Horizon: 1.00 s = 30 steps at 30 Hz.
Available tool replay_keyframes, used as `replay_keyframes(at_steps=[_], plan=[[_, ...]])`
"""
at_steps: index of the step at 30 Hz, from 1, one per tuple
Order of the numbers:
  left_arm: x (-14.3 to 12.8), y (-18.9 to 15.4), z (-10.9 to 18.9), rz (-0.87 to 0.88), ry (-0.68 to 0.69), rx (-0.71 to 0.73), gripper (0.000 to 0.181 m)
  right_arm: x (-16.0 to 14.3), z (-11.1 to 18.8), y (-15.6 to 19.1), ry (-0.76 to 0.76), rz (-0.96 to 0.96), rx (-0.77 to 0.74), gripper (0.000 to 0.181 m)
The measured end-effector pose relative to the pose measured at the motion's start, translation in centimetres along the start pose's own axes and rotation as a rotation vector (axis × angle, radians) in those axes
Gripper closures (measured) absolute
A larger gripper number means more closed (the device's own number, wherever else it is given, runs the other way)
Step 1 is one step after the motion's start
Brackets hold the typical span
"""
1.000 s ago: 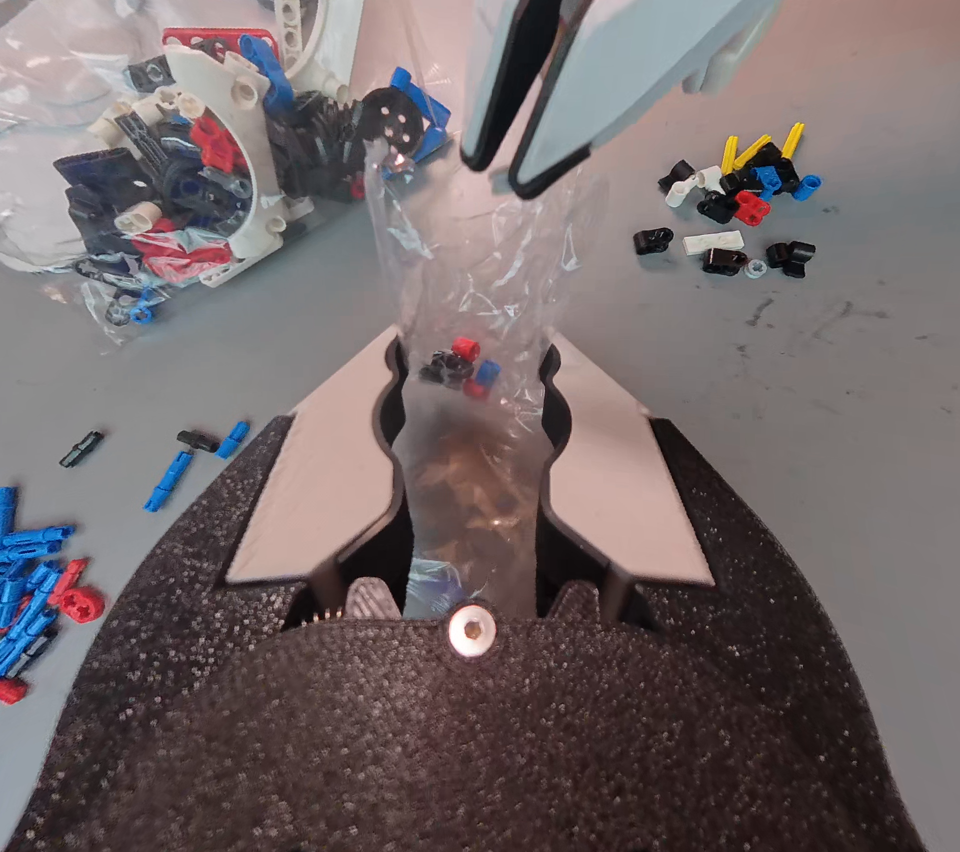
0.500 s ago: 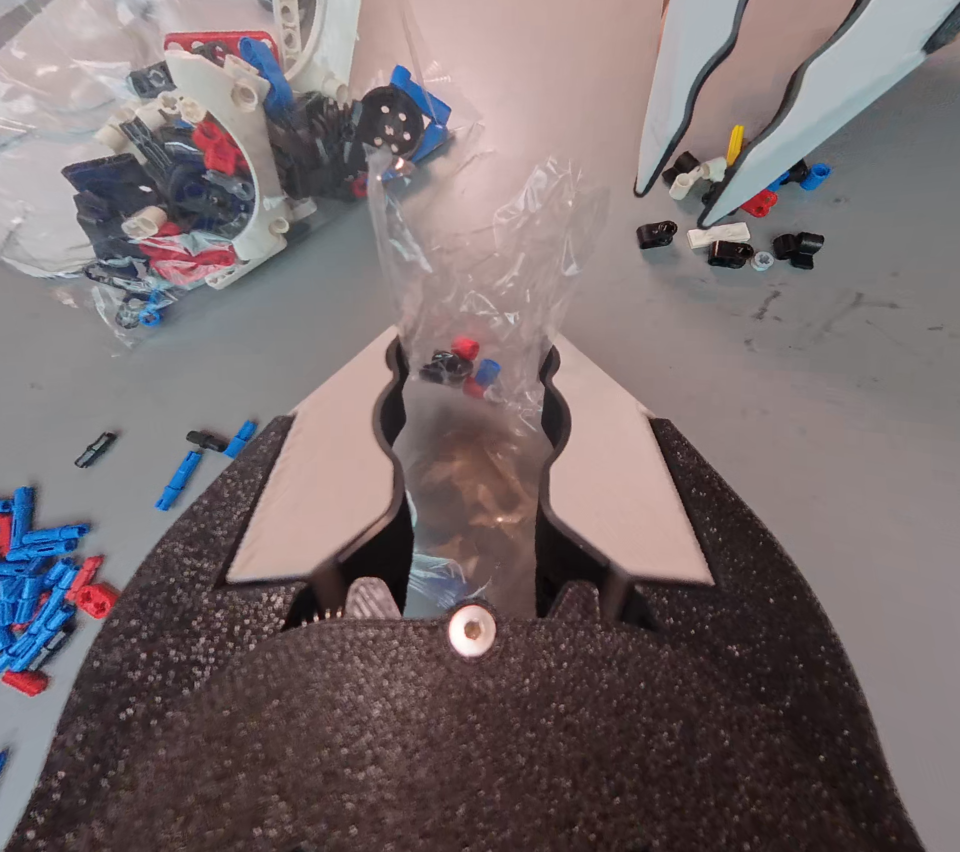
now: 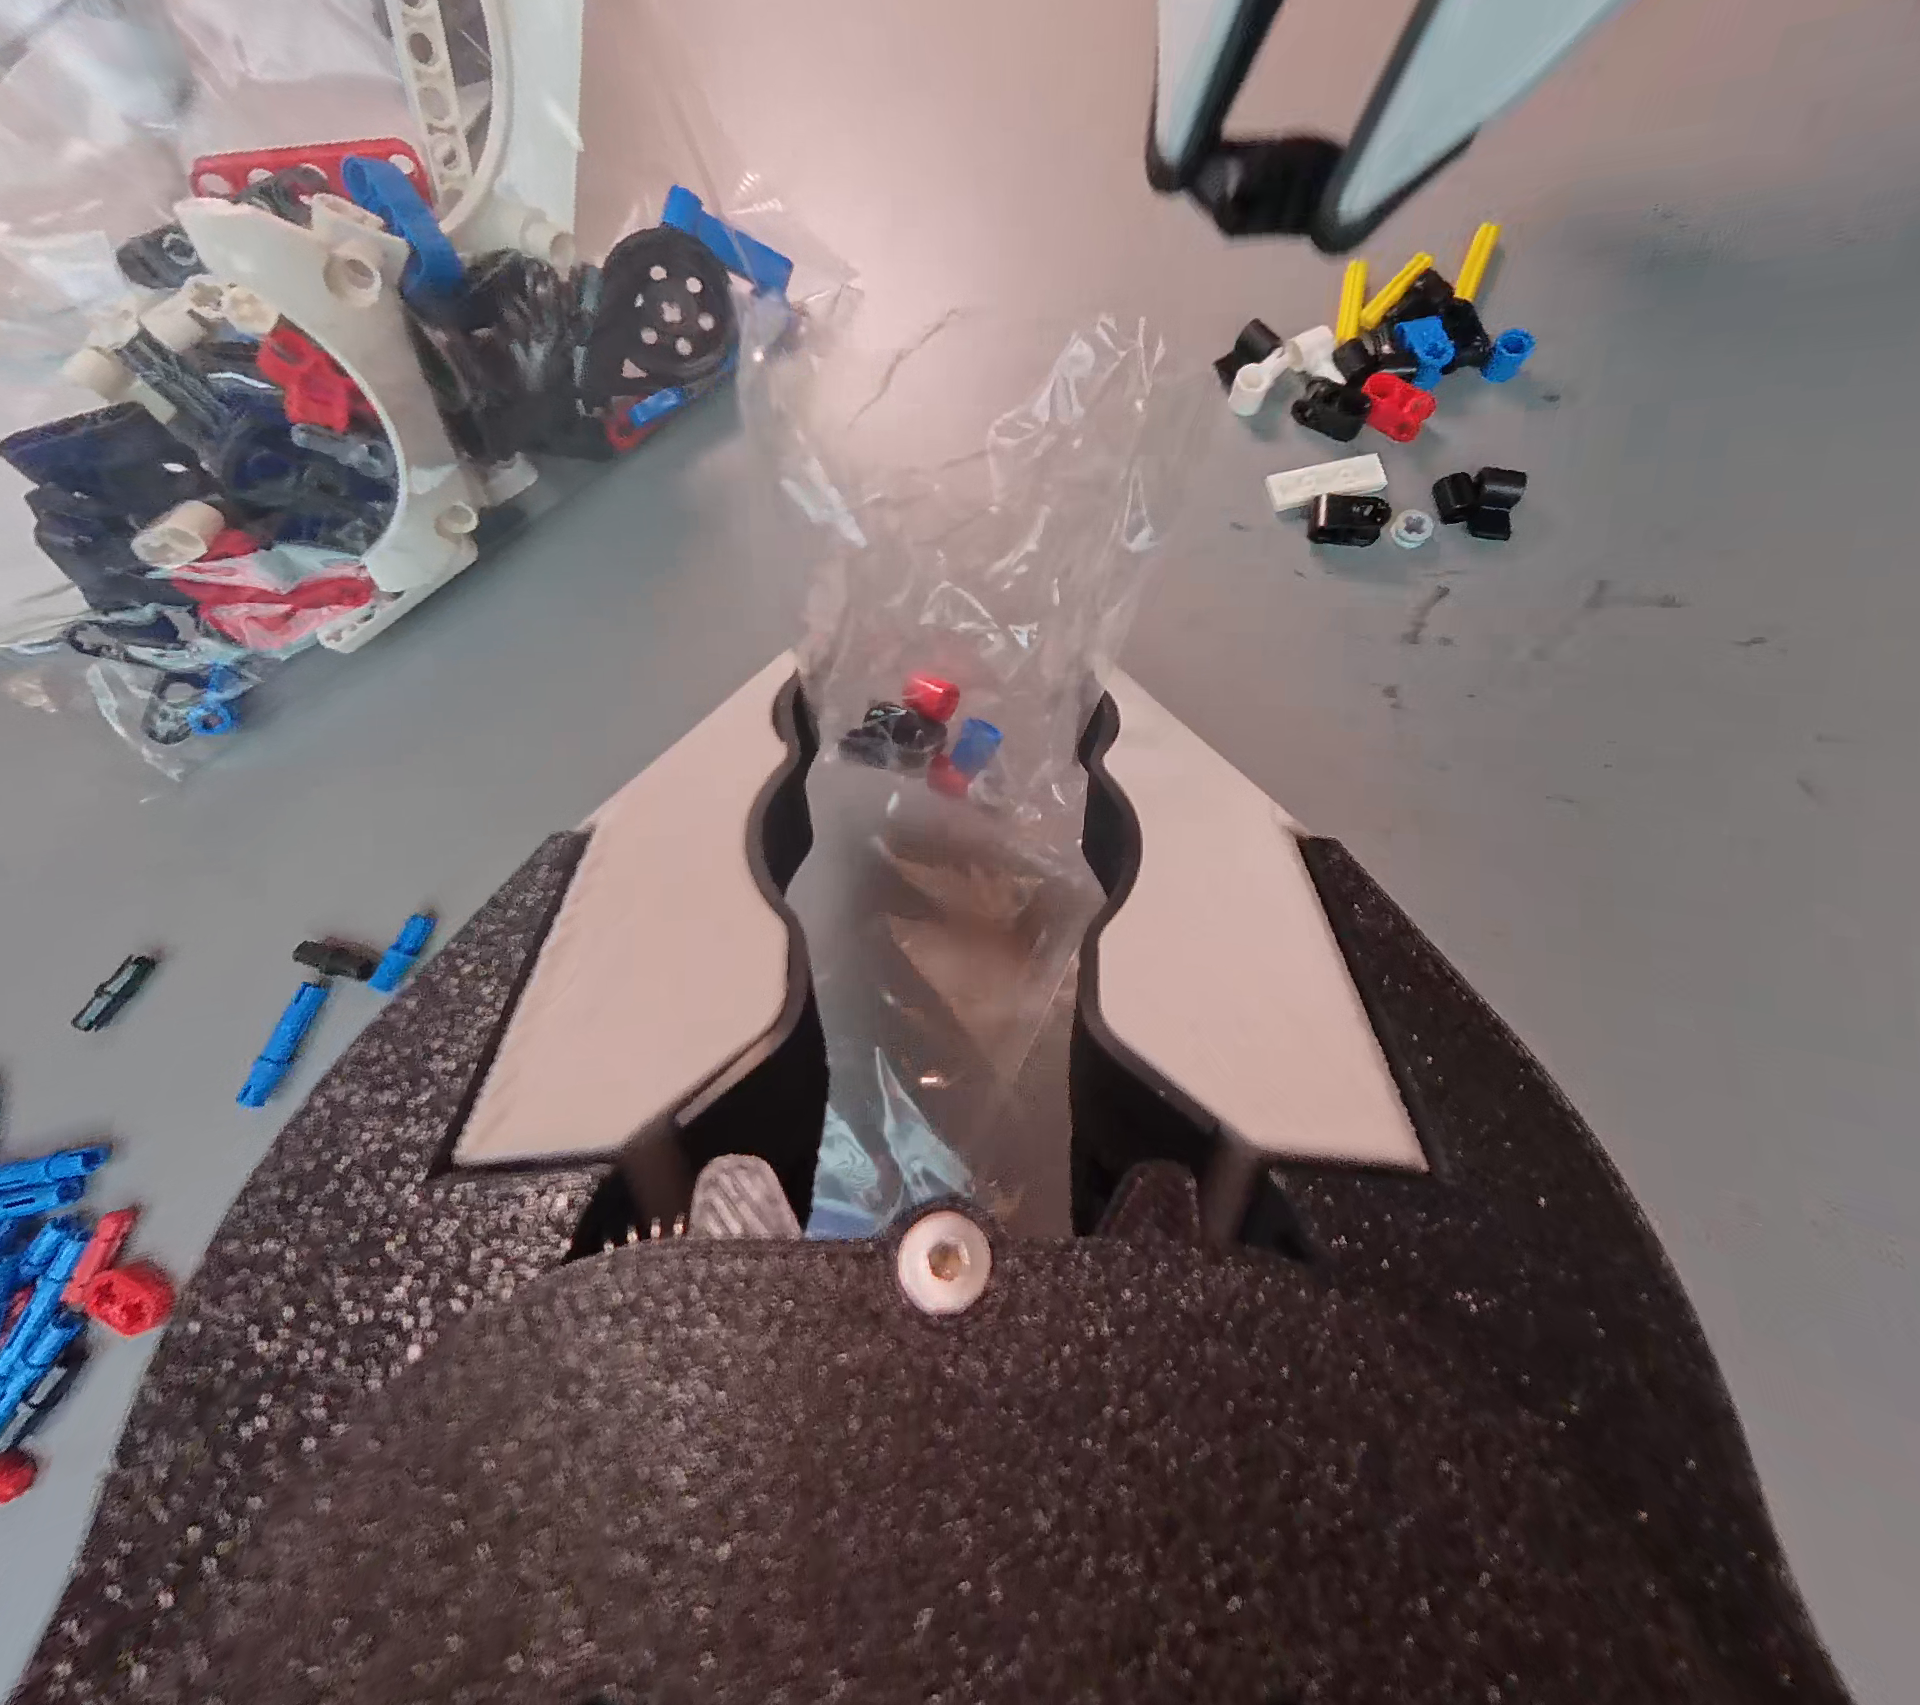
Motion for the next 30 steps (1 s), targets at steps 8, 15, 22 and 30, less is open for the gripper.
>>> replay_keyframes(at_steps=[8,15,22,30], plan=[[1.5,-2.7,-0.6,-0.041,-0.037,-0.085,0.132,0.1,-1.3,-0.1,-0.021,0.043,-0.032,0.165],[1.6,-2.3,-0.3,-0.010,-0.048,-0.070,0.132,1.1,1.3,-1.2,-0.039,-0.007,-0.038,0.159],[1.1,-1.6,-0.4,0.006,-0.033,-0.049,0.132,-8.6,3.6,-0.5,0.438,-0.050,0.036,0.162],[1.0,-1.6,-0.3,-0.002,-0.028,-0.046,0.132,-10.1,2.5,-0.4,0.518,0.003,0.032,0.171]])
Point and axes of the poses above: each gripper's, where its closed fingertips meet, z back along the fingers, x out of its top, y = z × x across the jaws, the point moved 2 cm from there along z, back along the fingers, and after that the axes turned 10 degrees about -y, right-handed, at the moved point
